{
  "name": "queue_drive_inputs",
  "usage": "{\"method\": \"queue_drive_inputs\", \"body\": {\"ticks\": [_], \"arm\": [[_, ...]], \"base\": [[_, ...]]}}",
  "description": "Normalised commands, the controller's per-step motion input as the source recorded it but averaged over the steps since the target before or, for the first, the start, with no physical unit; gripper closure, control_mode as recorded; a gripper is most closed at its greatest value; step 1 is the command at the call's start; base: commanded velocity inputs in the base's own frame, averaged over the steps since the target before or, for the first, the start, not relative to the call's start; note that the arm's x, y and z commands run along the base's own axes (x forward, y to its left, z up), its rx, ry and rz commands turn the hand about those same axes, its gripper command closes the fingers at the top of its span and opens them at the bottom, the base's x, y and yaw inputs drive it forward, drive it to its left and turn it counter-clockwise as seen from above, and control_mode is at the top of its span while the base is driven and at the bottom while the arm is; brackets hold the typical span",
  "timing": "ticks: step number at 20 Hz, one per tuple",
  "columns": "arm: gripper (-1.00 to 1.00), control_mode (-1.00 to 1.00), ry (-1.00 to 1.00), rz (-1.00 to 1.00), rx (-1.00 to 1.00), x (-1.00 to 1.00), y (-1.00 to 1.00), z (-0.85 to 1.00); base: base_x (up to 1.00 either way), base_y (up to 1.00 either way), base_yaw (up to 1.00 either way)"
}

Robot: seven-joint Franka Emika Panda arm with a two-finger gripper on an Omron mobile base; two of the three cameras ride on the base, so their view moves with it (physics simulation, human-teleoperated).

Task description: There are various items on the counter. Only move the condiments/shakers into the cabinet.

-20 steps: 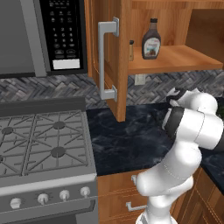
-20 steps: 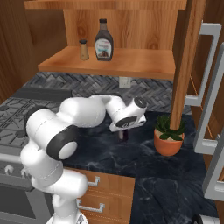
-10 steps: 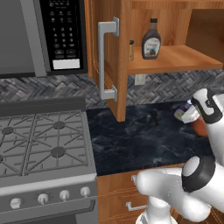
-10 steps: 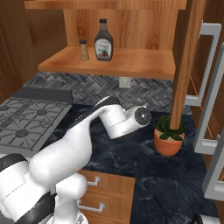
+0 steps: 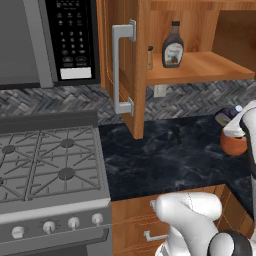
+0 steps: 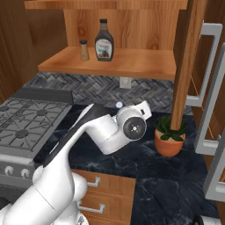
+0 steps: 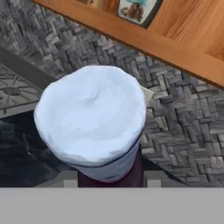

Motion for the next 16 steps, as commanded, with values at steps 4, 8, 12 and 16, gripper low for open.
{"method": "queue_drive_inputs", "body": {"ticks": [4,8,12,16], "arm": [[1.0,-1.0,-0.01,-0.11,-0.03,-0.51,-0.07,1.0],[1.0,-1.0,0.14,-0.12,0.0,-0.18,-0.02,1.0],[1.0,-1.0,0.3,-0.11,0.0,0.0,0.0,1.0],[1.0,-1.0,0.28,-0.05,0.02,0.26,0.0,0.8]], "base": [[0.0,0.0,0.0],[0.0,0.0,0.0],[0.0,0.0,0.0],[0.0,0.0,0.0]]}}
